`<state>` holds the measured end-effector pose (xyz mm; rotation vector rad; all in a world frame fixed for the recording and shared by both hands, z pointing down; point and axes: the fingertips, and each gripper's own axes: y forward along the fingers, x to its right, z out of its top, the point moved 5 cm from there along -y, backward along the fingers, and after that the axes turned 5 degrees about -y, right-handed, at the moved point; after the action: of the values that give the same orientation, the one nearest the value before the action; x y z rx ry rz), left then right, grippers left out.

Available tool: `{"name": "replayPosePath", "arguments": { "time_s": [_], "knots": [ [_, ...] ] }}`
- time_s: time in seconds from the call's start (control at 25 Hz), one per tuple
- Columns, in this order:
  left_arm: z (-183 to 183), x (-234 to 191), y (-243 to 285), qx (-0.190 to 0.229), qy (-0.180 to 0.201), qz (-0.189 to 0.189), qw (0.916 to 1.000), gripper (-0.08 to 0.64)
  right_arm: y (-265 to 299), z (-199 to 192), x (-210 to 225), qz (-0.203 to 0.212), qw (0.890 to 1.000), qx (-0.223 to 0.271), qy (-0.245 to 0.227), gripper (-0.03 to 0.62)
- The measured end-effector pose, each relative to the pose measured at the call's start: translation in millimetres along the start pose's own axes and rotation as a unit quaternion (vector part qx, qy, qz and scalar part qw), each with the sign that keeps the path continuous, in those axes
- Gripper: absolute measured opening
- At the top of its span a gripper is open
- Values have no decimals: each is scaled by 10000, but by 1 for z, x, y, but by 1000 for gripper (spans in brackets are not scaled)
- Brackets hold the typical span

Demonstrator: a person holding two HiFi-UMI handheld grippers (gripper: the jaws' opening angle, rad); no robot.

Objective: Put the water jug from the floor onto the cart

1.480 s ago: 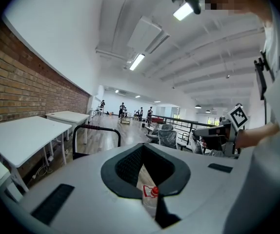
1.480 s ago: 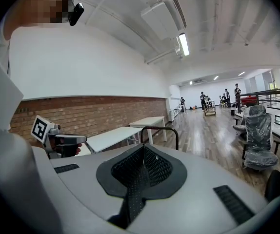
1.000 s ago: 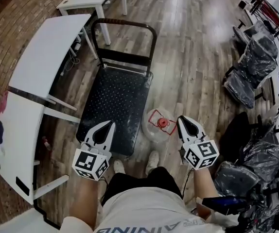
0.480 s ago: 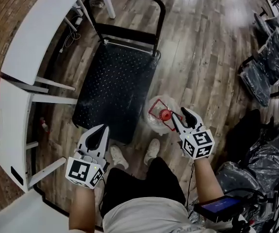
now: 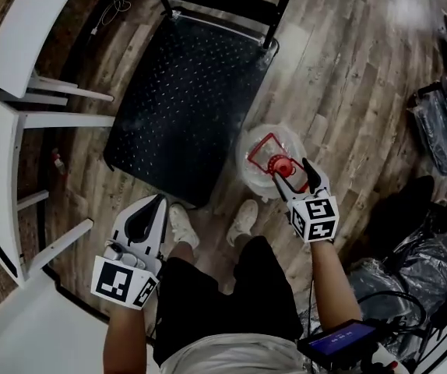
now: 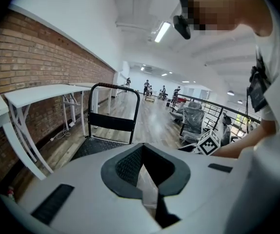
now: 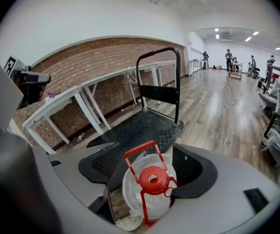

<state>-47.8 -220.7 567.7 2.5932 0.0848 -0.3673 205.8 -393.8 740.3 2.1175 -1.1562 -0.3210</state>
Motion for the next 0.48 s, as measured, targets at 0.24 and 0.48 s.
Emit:
{"name": "replayPosePath", "arguments": {
  "time_s": [0.24,0.48],
  "knots": [
    [-34,-7,5,-174,-207,111,9996,0,42,-39,2,-73,9992,-344,-207,389],
    [-52,-17,2,-204,-270,220,9992,0,64,-74,3,-152,9972,-694,-224,396]
  ]
}}
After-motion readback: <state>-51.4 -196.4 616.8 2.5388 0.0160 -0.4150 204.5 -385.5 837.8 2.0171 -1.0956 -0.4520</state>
